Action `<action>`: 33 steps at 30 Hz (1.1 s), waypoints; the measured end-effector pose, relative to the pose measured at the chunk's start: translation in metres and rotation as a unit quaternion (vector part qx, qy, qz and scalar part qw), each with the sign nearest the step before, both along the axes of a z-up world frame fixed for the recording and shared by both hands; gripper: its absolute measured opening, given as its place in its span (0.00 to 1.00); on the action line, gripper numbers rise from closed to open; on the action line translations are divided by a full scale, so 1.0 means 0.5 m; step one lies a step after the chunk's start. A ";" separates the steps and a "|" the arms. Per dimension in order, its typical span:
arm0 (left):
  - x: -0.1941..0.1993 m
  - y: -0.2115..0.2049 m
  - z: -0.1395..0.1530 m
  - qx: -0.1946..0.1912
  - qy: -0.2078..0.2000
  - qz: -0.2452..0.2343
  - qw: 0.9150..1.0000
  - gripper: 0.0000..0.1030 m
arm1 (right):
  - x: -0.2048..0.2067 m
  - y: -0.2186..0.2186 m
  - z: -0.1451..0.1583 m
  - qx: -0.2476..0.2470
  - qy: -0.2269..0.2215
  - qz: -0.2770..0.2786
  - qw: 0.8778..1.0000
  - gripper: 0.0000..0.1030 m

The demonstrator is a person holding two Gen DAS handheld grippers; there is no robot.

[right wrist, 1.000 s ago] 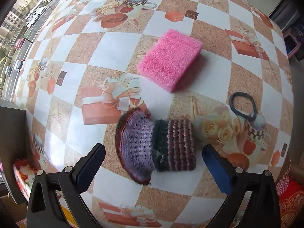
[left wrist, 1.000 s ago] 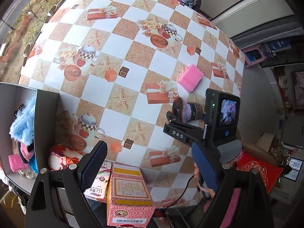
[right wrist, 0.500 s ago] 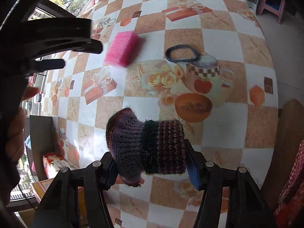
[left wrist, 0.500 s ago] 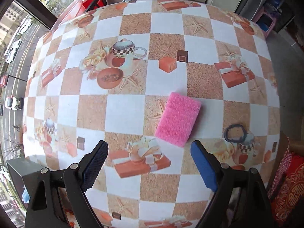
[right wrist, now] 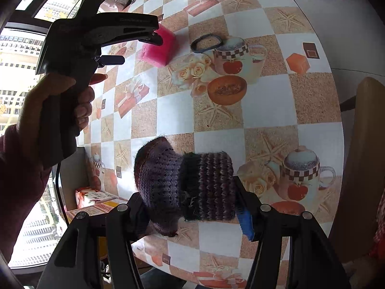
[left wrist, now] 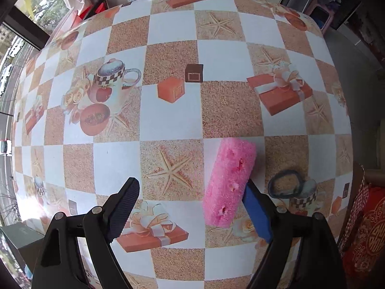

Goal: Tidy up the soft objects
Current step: 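Grasp the pink foam block with the left tool while the right tool holds the purple cup, then carry the pink foam block and purple knit cup with both tools over the box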

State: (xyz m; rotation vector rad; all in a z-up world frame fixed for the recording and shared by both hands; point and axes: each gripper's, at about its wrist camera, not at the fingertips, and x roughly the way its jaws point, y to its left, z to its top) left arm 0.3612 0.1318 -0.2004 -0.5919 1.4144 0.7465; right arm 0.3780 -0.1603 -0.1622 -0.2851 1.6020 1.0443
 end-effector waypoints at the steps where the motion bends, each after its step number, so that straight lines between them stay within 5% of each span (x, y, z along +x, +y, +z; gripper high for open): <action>1: 0.001 0.001 -0.006 -0.004 0.001 0.001 1.000 0.85 | 0.000 -0.001 0.000 -0.001 0.001 -0.001 1.000 0.59; 6: 0.009 -0.011 -0.026 -0.010 0.003 -0.004 1.000 0.84 | -0.001 -0.016 -0.003 -0.007 0.003 -0.007 1.000 0.59; 8: 0.013 -0.016 -0.033 -0.011 0.009 -0.004 1.000 0.69 | 0.002 -0.020 -0.005 -0.012 0.004 -0.010 1.000 0.59; 10: 0.015 -0.021 -0.044 -0.034 0.008 0.003 0.999 0.32 | 0.001 -0.024 -0.003 -0.012 0.001 -0.013 1.000 0.59; 12: 0.009 -0.022 -0.040 -0.042 -0.017 0.009 0.999 0.24 | 0.000 -0.024 0.004 -0.010 -0.004 -0.014 1.000 0.59; 26: -0.048 -0.169 0.105 -0.026 -0.102 -0.065 0.992 0.23 | -0.017 -0.051 0.029 -0.013 -0.031 -0.019 0.999 0.59; 33: -0.096 -0.312 0.188 -0.042 -0.128 -0.144 0.980 0.24 | -0.052 -0.090 0.036 -0.031 -0.045 -0.024 0.998 0.59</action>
